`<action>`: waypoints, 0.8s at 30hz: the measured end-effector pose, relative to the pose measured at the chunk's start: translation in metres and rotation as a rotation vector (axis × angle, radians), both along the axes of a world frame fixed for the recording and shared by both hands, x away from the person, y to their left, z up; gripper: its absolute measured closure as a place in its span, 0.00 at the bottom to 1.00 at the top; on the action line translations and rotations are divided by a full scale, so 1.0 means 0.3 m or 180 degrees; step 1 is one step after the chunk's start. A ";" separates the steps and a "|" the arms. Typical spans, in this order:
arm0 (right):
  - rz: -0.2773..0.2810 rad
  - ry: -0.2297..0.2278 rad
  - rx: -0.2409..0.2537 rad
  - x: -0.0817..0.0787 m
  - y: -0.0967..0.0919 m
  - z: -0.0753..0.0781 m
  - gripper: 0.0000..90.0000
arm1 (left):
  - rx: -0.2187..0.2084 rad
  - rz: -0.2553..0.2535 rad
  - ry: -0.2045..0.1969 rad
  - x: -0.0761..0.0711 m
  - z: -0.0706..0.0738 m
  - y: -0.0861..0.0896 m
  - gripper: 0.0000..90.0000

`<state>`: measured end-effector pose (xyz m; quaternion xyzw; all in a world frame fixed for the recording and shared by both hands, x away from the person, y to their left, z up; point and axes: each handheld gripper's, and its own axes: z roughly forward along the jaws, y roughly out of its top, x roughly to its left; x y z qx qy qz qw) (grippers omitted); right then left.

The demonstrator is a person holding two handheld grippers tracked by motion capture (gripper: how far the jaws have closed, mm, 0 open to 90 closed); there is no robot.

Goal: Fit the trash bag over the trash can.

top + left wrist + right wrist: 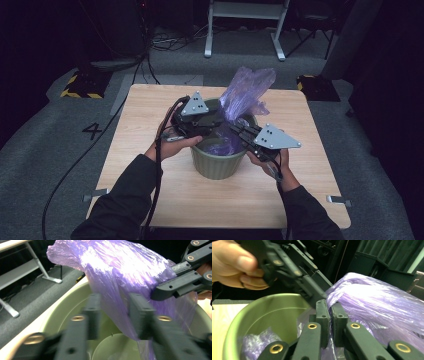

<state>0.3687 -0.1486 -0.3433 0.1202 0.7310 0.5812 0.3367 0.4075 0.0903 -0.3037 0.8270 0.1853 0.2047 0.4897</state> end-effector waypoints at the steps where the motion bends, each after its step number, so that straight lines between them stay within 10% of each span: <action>1: -0.0002 -0.0008 -0.0003 -0.004 0.000 -0.003 0.95 | 0.0003 -0.0012 -0.0029 -0.002 0.000 0.000 0.82; 6: 0.0020 0.0000 -0.0013 -0.013 -0.013 -0.013 0.90 | 0.0038 -0.0132 -0.0155 -0.021 0.001 0.002 0.99; 13: 0.0096 0.0069 0.0002 -0.019 -0.034 -0.017 0.75 | 0.0190 -0.0191 -0.0284 -0.046 -0.016 -0.003 1.00; 19: 0.0060 0.0396 0.0050 0.002 -0.043 -0.018 0.44 | 0.0363 -0.0178 -0.0404 -0.067 -0.027 -0.001 1.00; 24: 0.0010 0.0580 0.0224 0.024 -0.065 -0.003 0.49 | 0.0391 -0.0194 -0.0422 -0.075 -0.031 0.000 1.00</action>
